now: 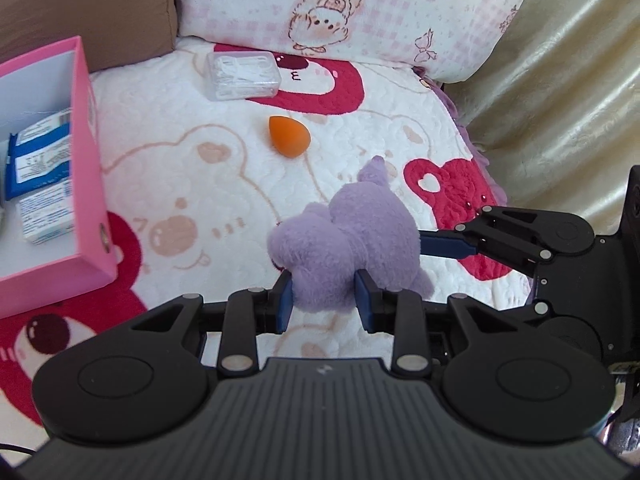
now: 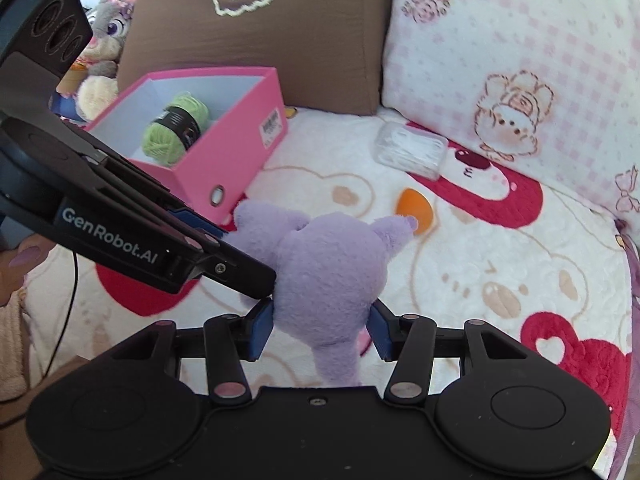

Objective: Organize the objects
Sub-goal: 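Lift the purple plush toy with the left tool and carry it to the pink box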

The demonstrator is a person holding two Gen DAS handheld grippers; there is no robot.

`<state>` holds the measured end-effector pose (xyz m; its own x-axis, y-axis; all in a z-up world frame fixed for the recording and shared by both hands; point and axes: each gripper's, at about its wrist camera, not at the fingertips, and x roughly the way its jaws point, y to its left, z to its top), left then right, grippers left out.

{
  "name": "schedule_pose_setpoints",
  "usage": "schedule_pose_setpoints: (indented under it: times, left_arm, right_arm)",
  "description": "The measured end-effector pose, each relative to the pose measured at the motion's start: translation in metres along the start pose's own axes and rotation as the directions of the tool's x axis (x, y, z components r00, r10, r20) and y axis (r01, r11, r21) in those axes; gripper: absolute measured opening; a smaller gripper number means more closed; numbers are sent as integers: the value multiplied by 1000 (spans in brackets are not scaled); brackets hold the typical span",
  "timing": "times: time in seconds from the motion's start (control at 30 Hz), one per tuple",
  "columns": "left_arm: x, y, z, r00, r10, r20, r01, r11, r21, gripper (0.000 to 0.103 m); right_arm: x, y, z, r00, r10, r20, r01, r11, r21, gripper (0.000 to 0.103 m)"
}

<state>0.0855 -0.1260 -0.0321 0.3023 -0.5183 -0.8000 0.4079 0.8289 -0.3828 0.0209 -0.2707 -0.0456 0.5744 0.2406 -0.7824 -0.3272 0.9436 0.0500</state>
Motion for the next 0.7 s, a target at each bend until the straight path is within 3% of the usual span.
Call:
schedule_pose_setpoints:
  times: [0.27, 0.43, 0.7]
  left_arm:
    - [-39, 7, -11, 1000, 30, 9, -30, 1000, 5, 31]
    - [-56, 19, -19, 998, 7, 62, -6, 1000, -22, 31]
    - [-75, 22, -29, 994, 41, 99, -43, 999, 16, 30]
  right_arm:
    - [-15, 34, 11, 1000, 16, -8, -16, 999, -34, 56]
    - [-20, 49, 12, 1000, 13, 26, -11, 998, -61, 56]
    - [-24, 64, 21, 999, 25, 40, -23, 998, -67, 55]
